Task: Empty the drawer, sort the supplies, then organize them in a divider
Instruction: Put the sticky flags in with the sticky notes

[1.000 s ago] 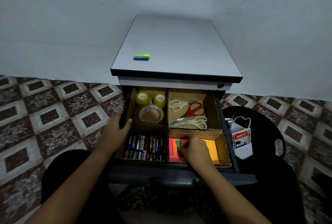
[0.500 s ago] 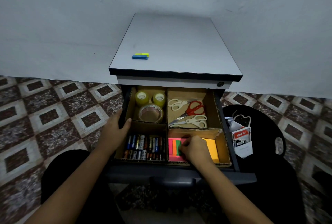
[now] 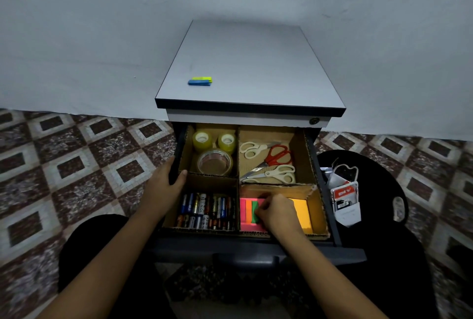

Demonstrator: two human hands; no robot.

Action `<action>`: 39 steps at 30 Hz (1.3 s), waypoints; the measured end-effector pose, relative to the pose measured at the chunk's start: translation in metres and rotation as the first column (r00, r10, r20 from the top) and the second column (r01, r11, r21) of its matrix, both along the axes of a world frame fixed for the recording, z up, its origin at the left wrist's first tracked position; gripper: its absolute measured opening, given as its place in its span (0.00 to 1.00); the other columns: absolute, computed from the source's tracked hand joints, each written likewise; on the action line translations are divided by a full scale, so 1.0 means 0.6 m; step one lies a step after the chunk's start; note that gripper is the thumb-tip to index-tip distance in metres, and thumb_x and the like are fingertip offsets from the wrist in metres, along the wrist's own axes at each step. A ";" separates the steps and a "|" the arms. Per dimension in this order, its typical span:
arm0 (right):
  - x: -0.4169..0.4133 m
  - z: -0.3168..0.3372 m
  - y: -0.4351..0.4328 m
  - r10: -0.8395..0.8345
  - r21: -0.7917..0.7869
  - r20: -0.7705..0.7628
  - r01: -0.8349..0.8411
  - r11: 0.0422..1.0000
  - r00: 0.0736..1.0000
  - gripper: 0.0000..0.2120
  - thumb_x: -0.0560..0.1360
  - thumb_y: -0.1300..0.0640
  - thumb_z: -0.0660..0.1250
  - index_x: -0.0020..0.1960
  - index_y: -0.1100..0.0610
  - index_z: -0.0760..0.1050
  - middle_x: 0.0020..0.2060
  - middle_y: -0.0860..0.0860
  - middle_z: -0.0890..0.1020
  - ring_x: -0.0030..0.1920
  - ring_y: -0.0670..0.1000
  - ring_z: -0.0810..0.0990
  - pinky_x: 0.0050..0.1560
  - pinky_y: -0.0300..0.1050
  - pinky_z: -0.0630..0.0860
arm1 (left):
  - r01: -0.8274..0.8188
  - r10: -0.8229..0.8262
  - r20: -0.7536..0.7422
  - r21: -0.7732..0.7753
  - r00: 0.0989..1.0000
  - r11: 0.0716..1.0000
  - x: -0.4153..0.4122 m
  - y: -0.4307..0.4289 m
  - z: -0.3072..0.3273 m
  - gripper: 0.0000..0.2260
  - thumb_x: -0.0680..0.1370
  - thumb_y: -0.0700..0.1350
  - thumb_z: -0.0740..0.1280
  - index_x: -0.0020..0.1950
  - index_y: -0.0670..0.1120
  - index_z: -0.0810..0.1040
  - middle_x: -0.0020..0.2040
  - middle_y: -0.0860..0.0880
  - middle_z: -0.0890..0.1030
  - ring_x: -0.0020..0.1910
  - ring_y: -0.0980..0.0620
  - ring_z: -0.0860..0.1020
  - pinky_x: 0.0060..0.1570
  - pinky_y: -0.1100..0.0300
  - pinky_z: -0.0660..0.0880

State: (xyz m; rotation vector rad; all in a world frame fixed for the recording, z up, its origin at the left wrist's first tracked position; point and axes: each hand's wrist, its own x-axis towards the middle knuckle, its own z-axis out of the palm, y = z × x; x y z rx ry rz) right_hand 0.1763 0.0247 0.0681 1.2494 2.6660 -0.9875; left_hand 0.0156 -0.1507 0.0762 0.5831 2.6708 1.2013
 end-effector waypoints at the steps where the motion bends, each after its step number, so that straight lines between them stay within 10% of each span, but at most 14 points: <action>1: 0.000 0.000 0.000 0.003 0.003 0.001 -0.003 1.000 1.000 0.04 0.74 0.58 0.68 0.45 0.57 0.81 0.41 0.53 0.83 0.37 0.48 0.77 0.36 0.37 0.70 | -0.003 0.003 0.000 0.000 1.000 1.000 0.000 0.000 0.000 0.25 0.80 0.50 0.62 0.75 0.44 0.61 0.73 0.43 0.66 0.71 0.46 0.64 0.68 0.53 0.62; 19: 0.007 0.021 -0.008 -0.045 0.007 -0.061 0.046 0.999 0.997 0.10 0.78 0.53 0.63 0.48 0.58 0.80 0.35 0.49 0.76 0.33 0.46 0.73 0.26 0.33 0.63 | 0.009 -0.008 -0.023 0.005 1.000 1.000 -0.003 -0.002 -0.005 0.26 0.79 0.50 0.62 0.75 0.44 0.61 0.73 0.42 0.66 0.72 0.45 0.64 0.68 0.51 0.63; 24: 0.000 0.063 -0.015 0.035 0.004 -0.213 -0.035 0.999 0.976 0.11 0.78 0.50 0.62 0.47 0.56 0.78 0.36 0.49 0.79 0.35 0.47 0.76 0.36 0.41 0.73 | 0.034 -0.035 -0.063 -0.021 0.997 0.999 -0.004 -0.001 -0.006 0.26 0.80 0.51 0.60 0.75 0.44 0.60 0.73 0.43 0.66 0.71 0.46 0.64 0.67 0.52 0.64; 33: -0.120 0.233 0.009 0.320 0.219 -0.483 -0.241 0.945 0.815 0.08 0.77 0.51 0.65 0.50 0.54 0.79 0.42 0.48 0.81 0.44 0.46 0.78 0.43 0.40 0.74 | 0.137 -0.079 -0.574 0.059 0.815 0.989 -0.060 0.034 0.096 0.17 0.78 0.47 0.59 0.61 0.38 0.75 0.51 0.40 0.76 0.49 0.43 0.76 0.46 0.52 0.74; 39: -0.242 0.252 0.034 0.448 0.393 -0.431 -0.284 0.875 0.783 0.12 0.77 0.54 0.64 0.58 0.57 0.78 0.51 0.55 0.80 0.51 0.52 0.78 0.52 0.46 0.74 | 0.176 -0.148 -0.660 -0.023 0.737 0.984 -0.139 0.096 0.172 0.13 0.77 0.43 0.61 0.56 0.38 0.78 0.50 0.40 0.77 0.50 0.40 0.76 0.50 0.50 0.72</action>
